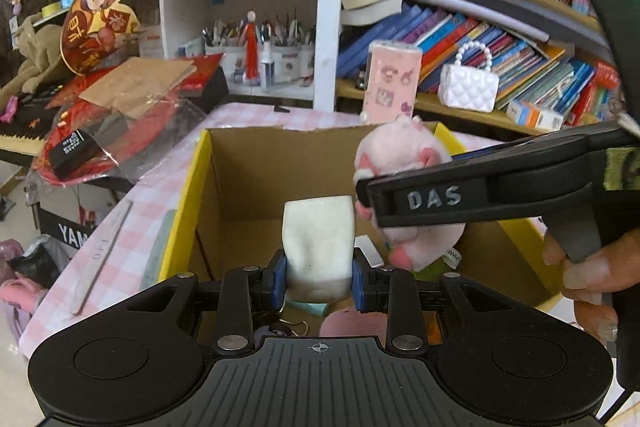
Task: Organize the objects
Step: 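Lower the cream cube and pig plush into the yellow box with both tools, then open both tools to drop the cube and pig plush into the box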
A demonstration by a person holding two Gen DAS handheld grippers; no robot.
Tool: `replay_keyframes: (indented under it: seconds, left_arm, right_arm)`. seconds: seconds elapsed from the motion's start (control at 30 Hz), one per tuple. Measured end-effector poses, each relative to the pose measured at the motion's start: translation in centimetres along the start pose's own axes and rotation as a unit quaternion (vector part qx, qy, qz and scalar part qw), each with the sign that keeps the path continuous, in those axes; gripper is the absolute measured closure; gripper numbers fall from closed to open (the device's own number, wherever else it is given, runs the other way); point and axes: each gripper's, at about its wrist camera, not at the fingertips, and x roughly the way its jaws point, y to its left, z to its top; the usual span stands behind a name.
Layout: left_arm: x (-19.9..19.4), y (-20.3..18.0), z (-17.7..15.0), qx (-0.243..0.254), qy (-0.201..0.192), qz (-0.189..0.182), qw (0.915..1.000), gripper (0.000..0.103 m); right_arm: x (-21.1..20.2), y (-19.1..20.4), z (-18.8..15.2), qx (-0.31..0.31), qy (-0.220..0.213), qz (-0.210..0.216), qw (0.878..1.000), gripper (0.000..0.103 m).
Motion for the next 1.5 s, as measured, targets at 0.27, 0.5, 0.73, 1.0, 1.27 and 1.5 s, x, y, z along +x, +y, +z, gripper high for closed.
replay_keyframes:
  seconds: [0.27, 0.5, 0.73, 1.0, 1.27, 1.5]
  left_arm:
    - [1.5, 0.0, 0.1, 0.000, 0.016, 0.009, 0.9998, 0.072]
    - [1.5, 0.5, 0.2, -0.016, 0.009, 0.022, 0.9996, 0.066]
    - [-1.9, 1.2, 1.1, -0.033, -0.067, 0.030, 0.9968, 0.050]
    - [-5.9, 1.6, 0.8, -0.046, -0.101, 0.040, 0.9930, 0.034]
    - [-9.3, 2.6, -1.8, -0.049, -0.088, 0.054, 0.9935, 0.025]
    - [-11.9, 3.4, -4.6, -0.057, -0.071, 0.064, 0.9938, 0.025]
  right_arm:
    - [2.4, -0.6, -0.1, -0.004, 0.036, 0.000, 0.999, 0.034]
    - [2.2, -0.5, 0.4, -0.004, 0.018, -0.006, 1.000, 0.027]
    - [-1.4, -1.3, 1.4, 0.036, -0.057, -0.009, 0.998, 0.023]
    - [-6.2, -1.0, 0.5, 0.073, -0.091, -0.030, 0.993, 0.023]
    - [-10.7, 0.7, -3.3, 0.080, -0.096, -0.052, 0.991, 0.024]
    - [-13.0, 2.7, -7.5, 0.077, -0.075, -0.056, 0.993, 0.024]
